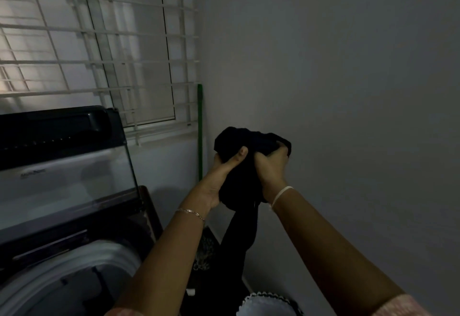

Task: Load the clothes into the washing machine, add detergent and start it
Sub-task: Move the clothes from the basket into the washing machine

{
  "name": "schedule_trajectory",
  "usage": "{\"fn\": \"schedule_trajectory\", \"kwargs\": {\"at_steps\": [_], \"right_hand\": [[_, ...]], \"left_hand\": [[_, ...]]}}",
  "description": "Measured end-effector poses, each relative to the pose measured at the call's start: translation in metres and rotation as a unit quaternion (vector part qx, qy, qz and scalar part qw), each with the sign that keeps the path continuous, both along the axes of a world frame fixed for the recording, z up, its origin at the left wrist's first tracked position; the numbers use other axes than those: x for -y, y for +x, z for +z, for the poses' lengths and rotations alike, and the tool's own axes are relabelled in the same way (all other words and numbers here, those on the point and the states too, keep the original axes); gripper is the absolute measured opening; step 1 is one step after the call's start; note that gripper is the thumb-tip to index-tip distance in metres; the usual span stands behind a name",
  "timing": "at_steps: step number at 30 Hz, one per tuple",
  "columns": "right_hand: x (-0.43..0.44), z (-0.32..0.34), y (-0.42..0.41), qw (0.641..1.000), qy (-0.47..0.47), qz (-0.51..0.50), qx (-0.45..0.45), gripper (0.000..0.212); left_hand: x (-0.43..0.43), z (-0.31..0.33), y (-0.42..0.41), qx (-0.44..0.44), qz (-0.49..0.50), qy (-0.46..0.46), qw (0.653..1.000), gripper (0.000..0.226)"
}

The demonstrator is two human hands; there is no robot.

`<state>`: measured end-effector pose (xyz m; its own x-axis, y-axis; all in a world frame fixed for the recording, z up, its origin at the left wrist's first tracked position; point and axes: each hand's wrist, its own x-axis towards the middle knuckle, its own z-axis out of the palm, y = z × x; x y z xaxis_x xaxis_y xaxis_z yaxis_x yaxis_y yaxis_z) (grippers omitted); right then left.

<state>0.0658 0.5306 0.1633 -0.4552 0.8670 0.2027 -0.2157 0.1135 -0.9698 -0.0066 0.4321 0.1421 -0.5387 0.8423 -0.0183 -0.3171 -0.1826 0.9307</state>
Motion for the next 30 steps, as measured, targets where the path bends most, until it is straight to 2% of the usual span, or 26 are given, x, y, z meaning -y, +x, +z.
{"fn": "schedule_trajectory", "kwargs": {"at_steps": [1, 2, 4, 5, 7, 10, 12, 14, 16, 18, 20, 21, 23, 24, 27, 30], "right_hand": [[0.004, -0.002, -0.003, 1.0, 0.022, 0.003, -0.002, 0.053], [0.008, -0.004, -0.006, 0.999, 0.042, 0.011, 0.0, 0.064], [0.011, -0.008, -0.011, 0.995, 0.082, 0.036, 0.04, 0.097], [0.012, -0.011, -0.012, 0.991, 0.106, 0.055, 0.063, 0.105], [0.009, -0.015, -0.011, 0.975, 0.152, 0.127, 0.101, 0.11], [-0.004, -0.014, 0.004, 0.937, 0.169, 0.276, 0.135, 0.12], [-0.016, -0.022, 0.017, 0.917, 0.172, 0.322, 0.16, 0.127], [-0.021, -0.041, 0.029, 0.91, 0.15, 0.324, 0.21, 0.135], [-0.021, -0.075, 0.032, 0.894, 0.129, 0.31, 0.296, 0.147], [-0.016, -0.108, 0.032, 0.86, 0.113, 0.31, 0.388, 0.151], [-0.008, -0.139, 0.03, 0.851, 0.076, 0.306, 0.42, 0.144], [-0.003, -0.15, 0.029, 0.858, 0.047, 0.306, 0.409, 0.131], [0.012, -0.163, 0.031, 0.888, -0.027, 0.289, 0.356, 0.085], [0.017, -0.169, 0.033, 0.899, -0.065, 0.275, 0.335, 0.075], [0.024, -0.178, 0.044, 0.901, -0.164, 0.252, 0.314, 0.074], [0.025, -0.183, 0.047, 0.901, -0.219, 0.214, 0.308, 0.057]], "left_hand": [[-0.003, 0.0, 0.002, -0.002, 0.018, 0.008, 1.0, 0.101], [-0.006, 0.0, 0.004, -0.001, 0.036, 0.021, 0.999, 0.095], [-0.008, -0.003, 0.006, 0.028, 0.049, 0.05, 0.997, 0.079], [-0.008, -0.005, 0.006, 0.056, 0.049, 0.062, 0.995, 0.072], [-0.006, -0.008, 0.005, 0.115, 0.054, 0.076, 0.989, 0.058], [0.002, -0.006, 0.003, 0.199, 0.063, 0.1, 0.973, 0.037], [0.006, -0.005, 0.001, 0.225, 0.071, 0.115, 0.965, 0.037], [0.008, -0.004, 0.0, 0.239, 0.075, 0.14, 0.958, 0.041], [0.009, -0.001, 0.002, 0.248, 0.063, 0.158, 0.954, 0.04], [0.007, 0.004, 0.004, 0.248, 0.053, 0.162, 0.954, 0.037], [0.005, 0.009, 0.008, 0.247, 0.047, 0.161, 0.954, 0.039], [0.005, 0.012, 0.01, 0.246, 0.045, 0.161, 0.955, 0.04], [0.004, 0.016, 0.011, 0.243, 0.036, 0.162, 0.956, 0.044], [0.006, 0.018, 0.011, 0.243, 0.034, 0.164, 0.955, 0.045], [0.01, 0.022, 0.006, 0.25, 0.027, 0.172, 0.952, 0.049], [0.015, 0.022, -0.001, 0.257, 0.035, 0.175, 0.95, 0.052]]}}
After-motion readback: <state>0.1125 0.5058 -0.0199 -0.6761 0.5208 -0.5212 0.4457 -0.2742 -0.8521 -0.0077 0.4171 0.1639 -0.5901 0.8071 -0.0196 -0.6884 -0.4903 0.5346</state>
